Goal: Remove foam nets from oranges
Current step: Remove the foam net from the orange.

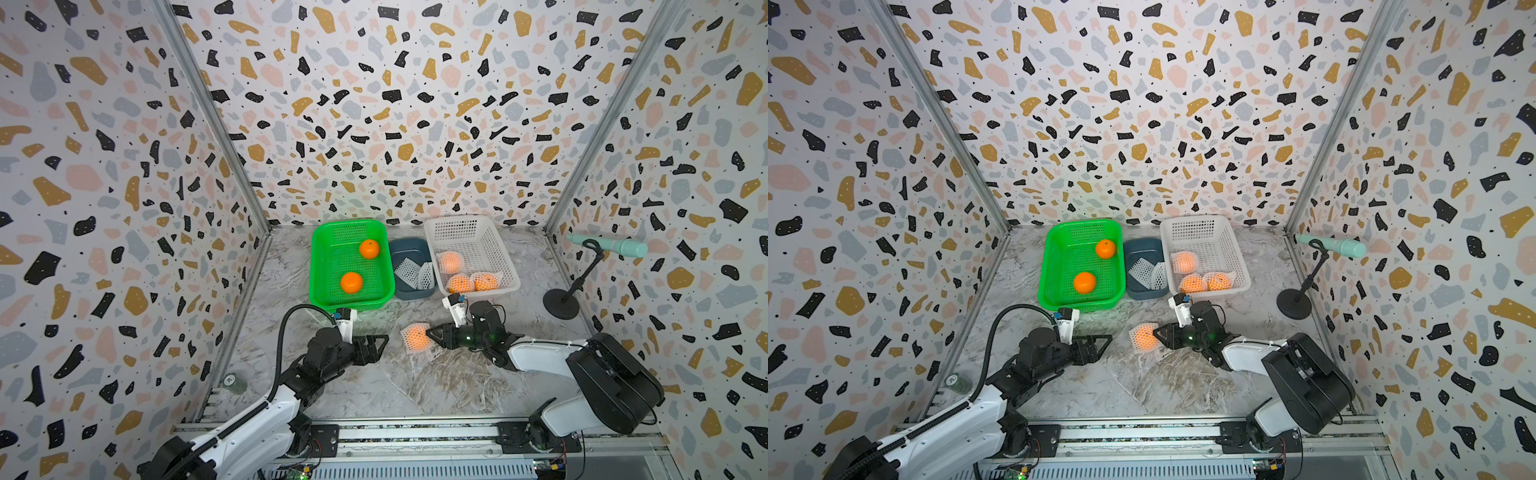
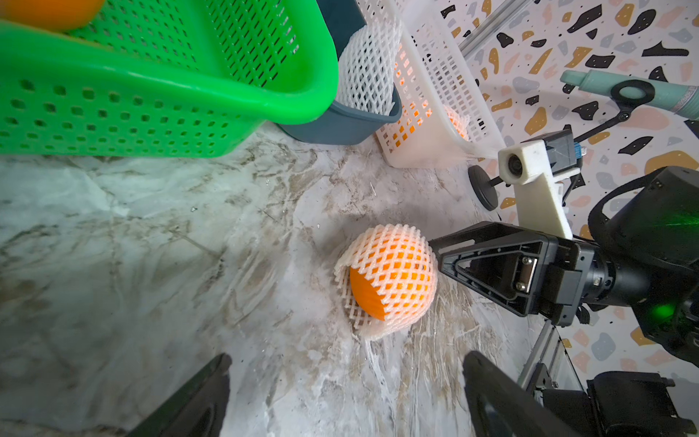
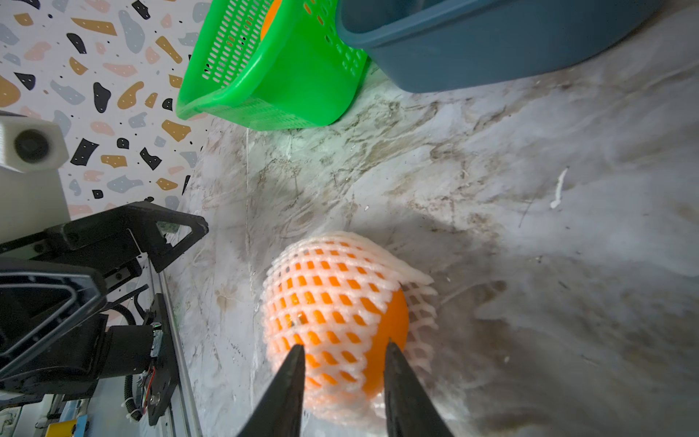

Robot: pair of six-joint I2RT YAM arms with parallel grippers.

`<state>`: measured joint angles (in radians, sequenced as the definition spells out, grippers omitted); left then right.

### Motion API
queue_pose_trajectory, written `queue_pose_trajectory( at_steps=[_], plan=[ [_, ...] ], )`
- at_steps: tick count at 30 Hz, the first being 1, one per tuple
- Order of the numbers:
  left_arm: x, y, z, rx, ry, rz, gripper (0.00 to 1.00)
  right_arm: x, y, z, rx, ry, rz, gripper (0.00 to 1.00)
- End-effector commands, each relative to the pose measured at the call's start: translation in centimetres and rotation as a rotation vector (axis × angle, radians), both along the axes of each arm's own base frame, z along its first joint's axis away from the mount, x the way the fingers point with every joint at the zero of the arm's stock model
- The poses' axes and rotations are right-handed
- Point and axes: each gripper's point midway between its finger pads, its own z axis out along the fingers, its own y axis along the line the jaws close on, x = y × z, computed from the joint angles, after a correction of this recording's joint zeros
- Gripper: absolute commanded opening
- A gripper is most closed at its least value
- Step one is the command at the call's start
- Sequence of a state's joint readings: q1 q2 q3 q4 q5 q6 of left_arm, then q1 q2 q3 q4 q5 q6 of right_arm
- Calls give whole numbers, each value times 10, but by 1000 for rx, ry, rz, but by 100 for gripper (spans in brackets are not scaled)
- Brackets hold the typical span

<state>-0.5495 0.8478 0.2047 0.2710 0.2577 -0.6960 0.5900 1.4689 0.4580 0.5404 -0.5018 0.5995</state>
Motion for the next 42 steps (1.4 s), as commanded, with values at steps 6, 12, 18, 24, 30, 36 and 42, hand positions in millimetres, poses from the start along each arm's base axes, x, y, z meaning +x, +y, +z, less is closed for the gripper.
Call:
queue_pose_trajectory(
  at_steps=[6,12,18,24,30,36,42],
  plan=[
    [1,-8,11,-26,-37,-31,96,3,2,2,18,-7,4,23],
    [2,-12,11,-25,-35,-37,96,5,-3,-1,12,1,-11,10],
    [3,-20,12,-35,-33,-49,94,8,-12,-8,-12,20,-47,5],
    [3,-31,19,-72,-42,-50,89,7,-16,-13,-25,28,-52,4],
    [7,-45,26,-91,-59,-52,85,7,-17,-12,-24,26,-52,3],
    [18,-59,18,-73,-27,-53,71,6,-19,-10,-21,23,-52,3],
    [27,-69,12,-59,-2,-54,56,6,-20,-8,-19,18,-53,3]
  ],
)
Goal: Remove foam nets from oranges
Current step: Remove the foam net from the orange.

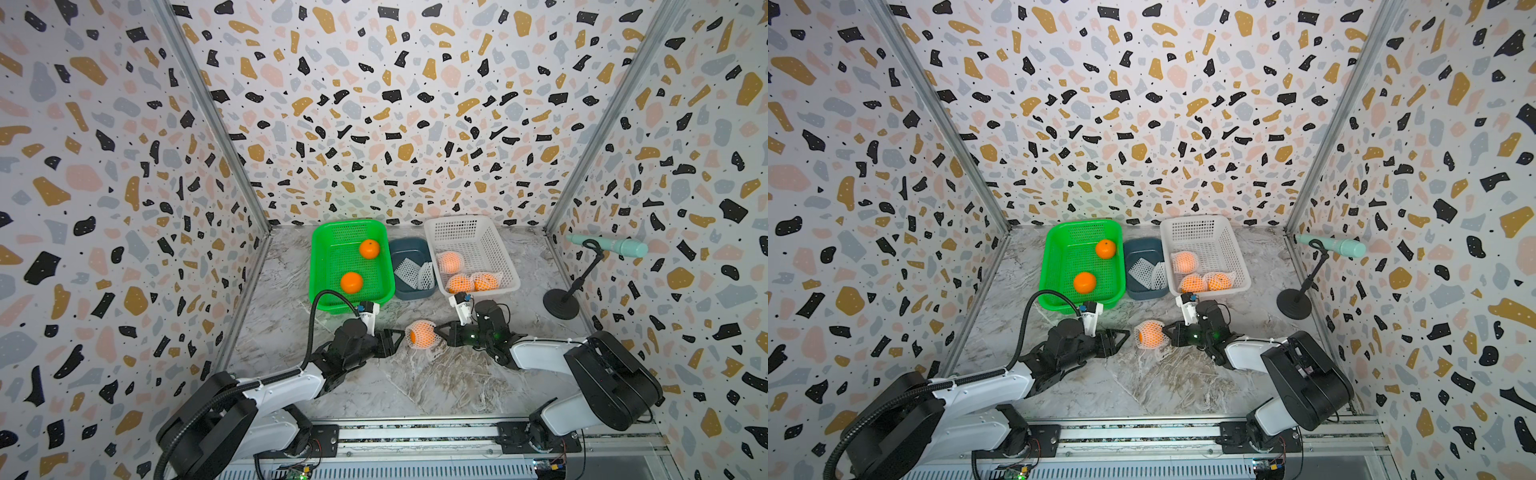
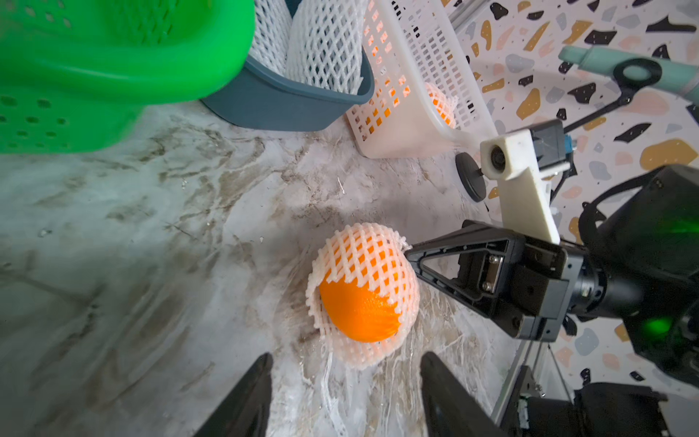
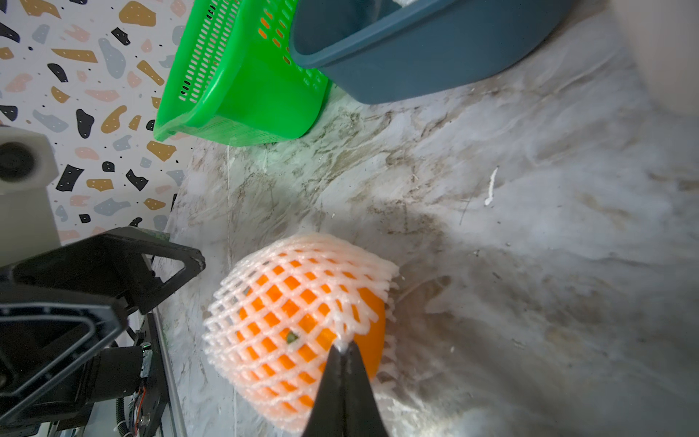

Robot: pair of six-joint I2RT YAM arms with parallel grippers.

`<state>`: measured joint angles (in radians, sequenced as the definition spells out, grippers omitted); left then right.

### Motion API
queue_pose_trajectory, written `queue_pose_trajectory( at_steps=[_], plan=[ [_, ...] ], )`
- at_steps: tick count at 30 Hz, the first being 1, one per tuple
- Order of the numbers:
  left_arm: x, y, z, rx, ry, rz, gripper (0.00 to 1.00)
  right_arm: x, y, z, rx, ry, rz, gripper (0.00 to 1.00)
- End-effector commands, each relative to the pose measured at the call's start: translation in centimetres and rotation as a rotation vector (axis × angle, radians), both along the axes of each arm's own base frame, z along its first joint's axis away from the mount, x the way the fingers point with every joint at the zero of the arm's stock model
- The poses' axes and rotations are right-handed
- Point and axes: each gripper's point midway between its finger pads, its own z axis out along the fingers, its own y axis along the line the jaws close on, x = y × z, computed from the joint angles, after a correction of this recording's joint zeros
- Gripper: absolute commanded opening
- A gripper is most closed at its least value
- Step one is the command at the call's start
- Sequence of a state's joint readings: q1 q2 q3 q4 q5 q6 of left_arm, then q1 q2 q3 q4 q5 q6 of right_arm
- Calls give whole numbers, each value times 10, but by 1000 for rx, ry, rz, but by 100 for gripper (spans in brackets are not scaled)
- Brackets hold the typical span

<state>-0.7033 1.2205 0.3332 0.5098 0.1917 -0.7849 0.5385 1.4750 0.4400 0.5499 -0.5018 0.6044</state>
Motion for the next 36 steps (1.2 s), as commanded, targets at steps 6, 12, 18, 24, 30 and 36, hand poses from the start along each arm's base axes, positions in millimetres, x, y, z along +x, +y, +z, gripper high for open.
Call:
queue_pose_trajectory(
  at_steps=[6,12,18,24,30,36],
  plan=[
    [11,-22,11,-33,-33,-24,41,-3,-4,1,-10,0,3,3],
    [9,-36,4,-26,-14,-63,40,-2,-5,3,-5,-2,1,3],
    [10,-44,-5,-7,9,-77,37,-2,-6,6,-1,-9,-2,3],
    [11,-48,-9,-2,19,-81,37,-2,-8,7,0,-11,-4,3],
    [10,-52,-11,-4,24,-95,37,-2,-7,7,3,-9,0,3],
    [10,-52,-14,0,34,-91,37,-3,-8,6,4,-7,-2,3]
  ],
)
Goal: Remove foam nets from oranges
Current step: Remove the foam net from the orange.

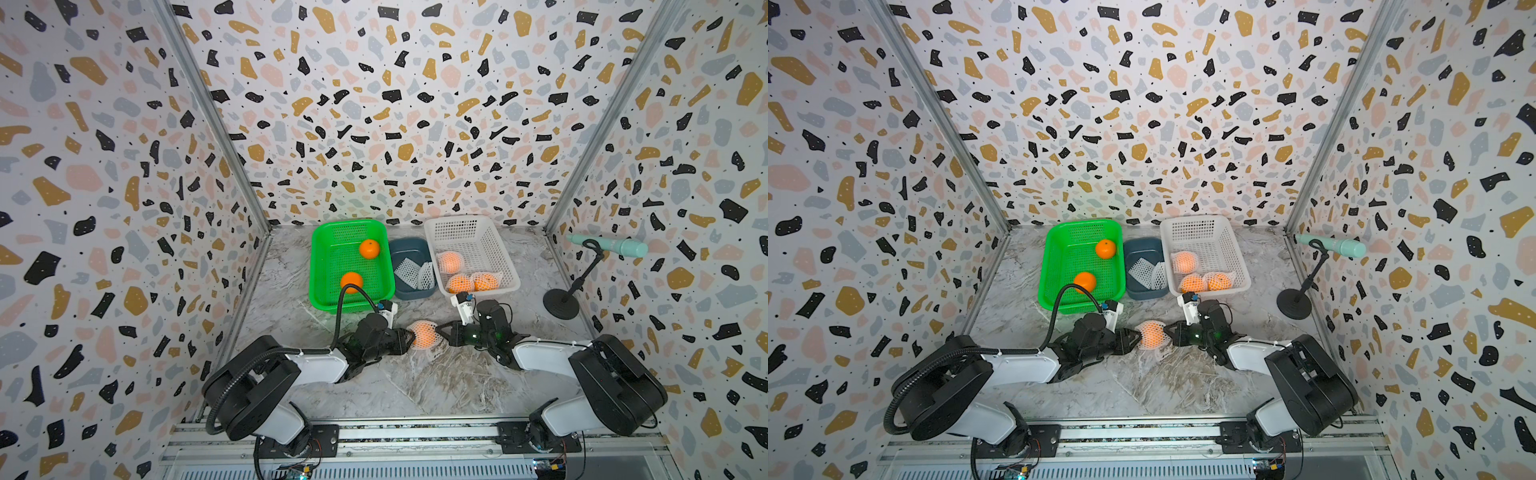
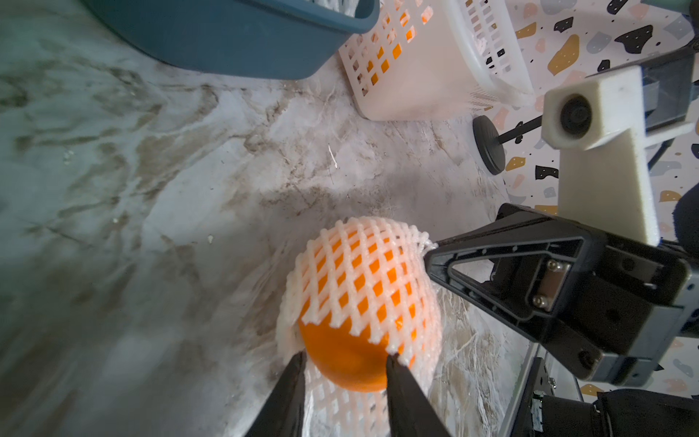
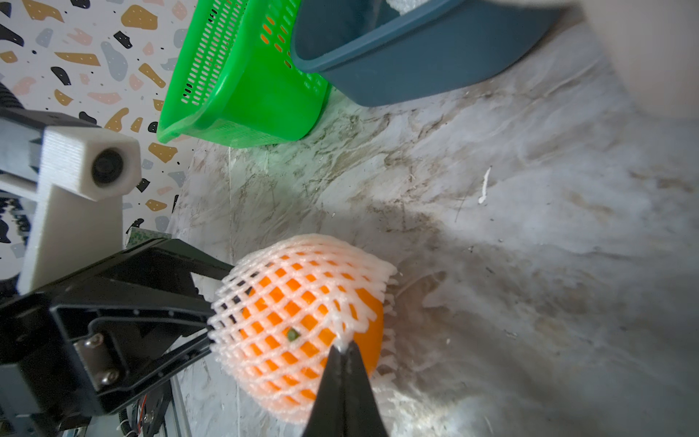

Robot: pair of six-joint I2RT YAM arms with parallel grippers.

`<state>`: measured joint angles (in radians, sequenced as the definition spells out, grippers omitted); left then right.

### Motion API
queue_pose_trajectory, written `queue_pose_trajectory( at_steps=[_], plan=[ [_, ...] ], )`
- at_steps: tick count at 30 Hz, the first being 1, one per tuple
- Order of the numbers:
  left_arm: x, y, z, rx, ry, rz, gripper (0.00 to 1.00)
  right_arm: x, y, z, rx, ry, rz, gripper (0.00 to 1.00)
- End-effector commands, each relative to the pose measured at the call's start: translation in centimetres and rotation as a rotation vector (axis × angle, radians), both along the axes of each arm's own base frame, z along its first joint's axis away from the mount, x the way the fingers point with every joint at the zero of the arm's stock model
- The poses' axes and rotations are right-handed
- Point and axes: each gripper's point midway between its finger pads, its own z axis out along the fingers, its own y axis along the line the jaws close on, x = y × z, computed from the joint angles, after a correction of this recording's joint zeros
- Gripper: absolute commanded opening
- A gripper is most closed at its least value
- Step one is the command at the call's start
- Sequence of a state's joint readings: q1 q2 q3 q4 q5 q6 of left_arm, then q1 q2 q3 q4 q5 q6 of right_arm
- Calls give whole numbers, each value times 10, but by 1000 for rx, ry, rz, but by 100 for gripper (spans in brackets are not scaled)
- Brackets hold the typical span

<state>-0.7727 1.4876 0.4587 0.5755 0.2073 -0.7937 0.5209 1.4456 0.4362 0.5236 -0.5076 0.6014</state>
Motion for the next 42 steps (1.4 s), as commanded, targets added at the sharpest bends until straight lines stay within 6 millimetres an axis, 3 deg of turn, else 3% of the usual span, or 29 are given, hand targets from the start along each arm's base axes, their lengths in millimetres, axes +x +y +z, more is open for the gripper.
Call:
queue_pose_trajectory(
  at_steps=[1,6,32,38,42],
  plan=[
    [4,-9,14,-45,-33,-11,37,-4,-2,2,3,-8,11,3],
    [3,-15,19,-60,-38,-35,42,-4,-1,2,6,-6,13,3],
    [7,-25,3,-36,0,-41,66,-6,1,5,30,-5,22,3],
    [8,-28,2,-38,4,-44,57,-7,2,6,38,-6,29,2],
    [8,-28,2,-39,6,-42,58,-8,2,6,40,-7,30,1]
  ],
)
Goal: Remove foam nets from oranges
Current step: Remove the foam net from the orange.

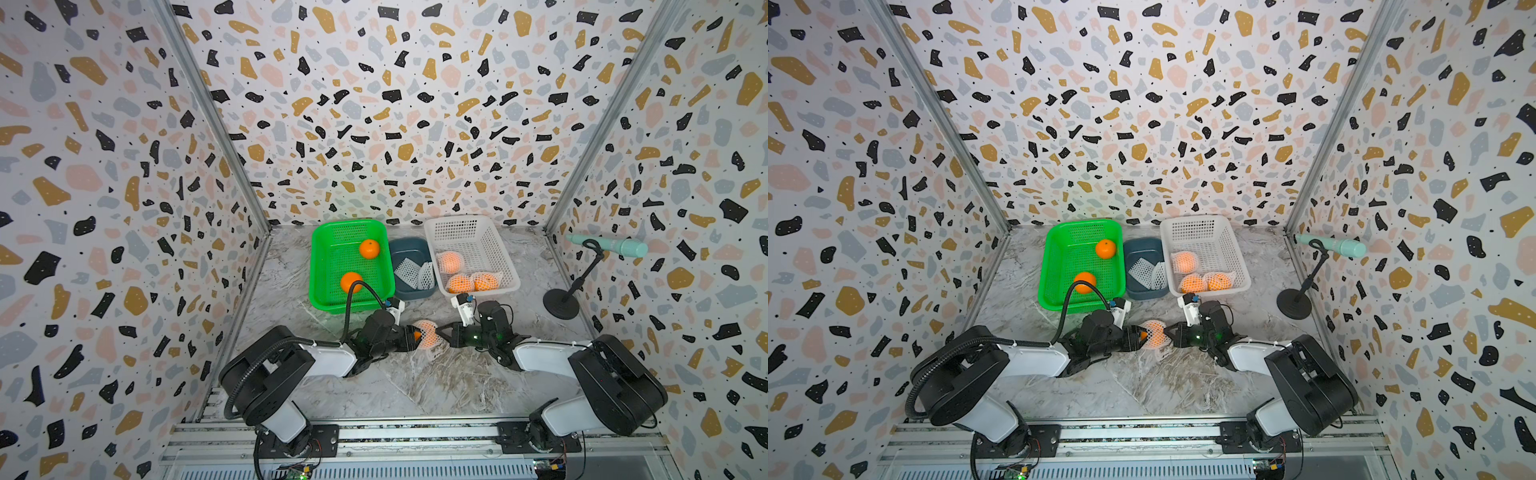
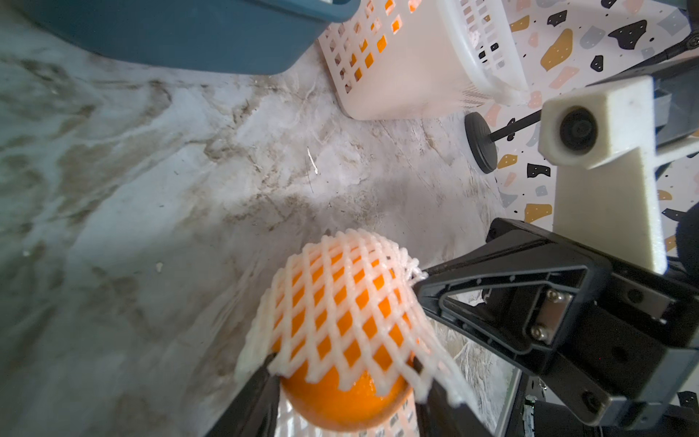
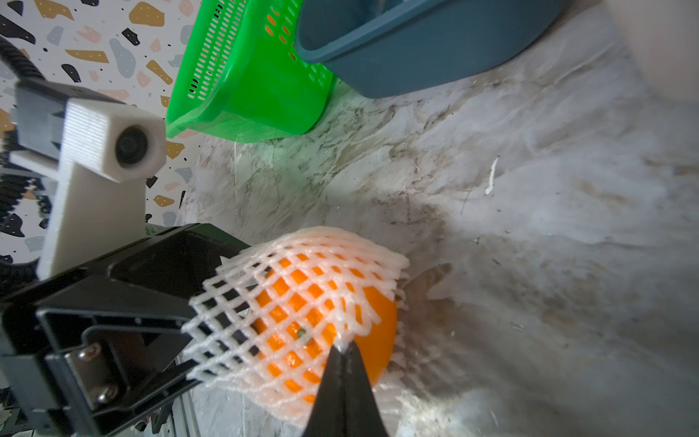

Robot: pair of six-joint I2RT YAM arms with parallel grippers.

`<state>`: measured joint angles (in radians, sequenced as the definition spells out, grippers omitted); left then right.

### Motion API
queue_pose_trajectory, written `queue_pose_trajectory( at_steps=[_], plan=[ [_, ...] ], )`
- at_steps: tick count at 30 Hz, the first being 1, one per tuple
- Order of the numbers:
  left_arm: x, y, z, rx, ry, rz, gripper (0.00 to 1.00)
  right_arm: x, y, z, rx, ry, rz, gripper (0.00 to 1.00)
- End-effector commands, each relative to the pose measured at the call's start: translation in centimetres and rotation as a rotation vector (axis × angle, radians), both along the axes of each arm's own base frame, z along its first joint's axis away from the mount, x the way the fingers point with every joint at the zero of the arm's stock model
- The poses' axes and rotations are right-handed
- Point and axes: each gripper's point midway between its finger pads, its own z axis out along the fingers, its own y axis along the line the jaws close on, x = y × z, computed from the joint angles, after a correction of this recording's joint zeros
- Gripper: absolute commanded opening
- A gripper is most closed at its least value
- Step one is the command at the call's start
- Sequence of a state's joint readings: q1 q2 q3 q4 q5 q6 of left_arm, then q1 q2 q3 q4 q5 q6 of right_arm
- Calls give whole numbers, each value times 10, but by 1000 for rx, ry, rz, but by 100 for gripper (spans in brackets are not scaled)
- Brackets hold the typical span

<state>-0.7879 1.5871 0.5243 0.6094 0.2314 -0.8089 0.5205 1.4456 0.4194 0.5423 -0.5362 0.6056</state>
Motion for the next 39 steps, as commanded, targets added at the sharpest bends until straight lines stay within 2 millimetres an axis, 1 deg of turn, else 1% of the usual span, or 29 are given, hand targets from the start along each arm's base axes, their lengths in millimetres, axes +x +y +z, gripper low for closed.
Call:
queue_pose_trajectory(
  at_steps=[1,5,8,12,18,27,30,33,39],
  plan=[
    [2,-8,7,-25,-14,-12,60,-2,1,8,26,-16,9,1],
    [3,-8,3,-15,-4,-9,72,-2,1,9,32,-16,13,1],
    [4,-8,2,-11,-3,-4,76,-3,1,8,34,-14,14,1],
    [4,-9,0,-10,2,-3,77,-3,2,8,36,-14,16,1],
    [6,-14,5,-38,-1,-7,77,-4,3,9,42,-13,23,1],
    [8,-19,5,-46,1,-14,73,-4,3,8,38,-11,22,1],
    [8,-19,2,-42,7,-11,68,-3,2,9,36,-12,19,1],
    [8,-19,4,-47,3,-13,63,-3,1,8,32,-12,16,1],
    [7,-19,11,-56,-12,-18,59,-3,-1,8,20,-17,8,1]
  ],
)
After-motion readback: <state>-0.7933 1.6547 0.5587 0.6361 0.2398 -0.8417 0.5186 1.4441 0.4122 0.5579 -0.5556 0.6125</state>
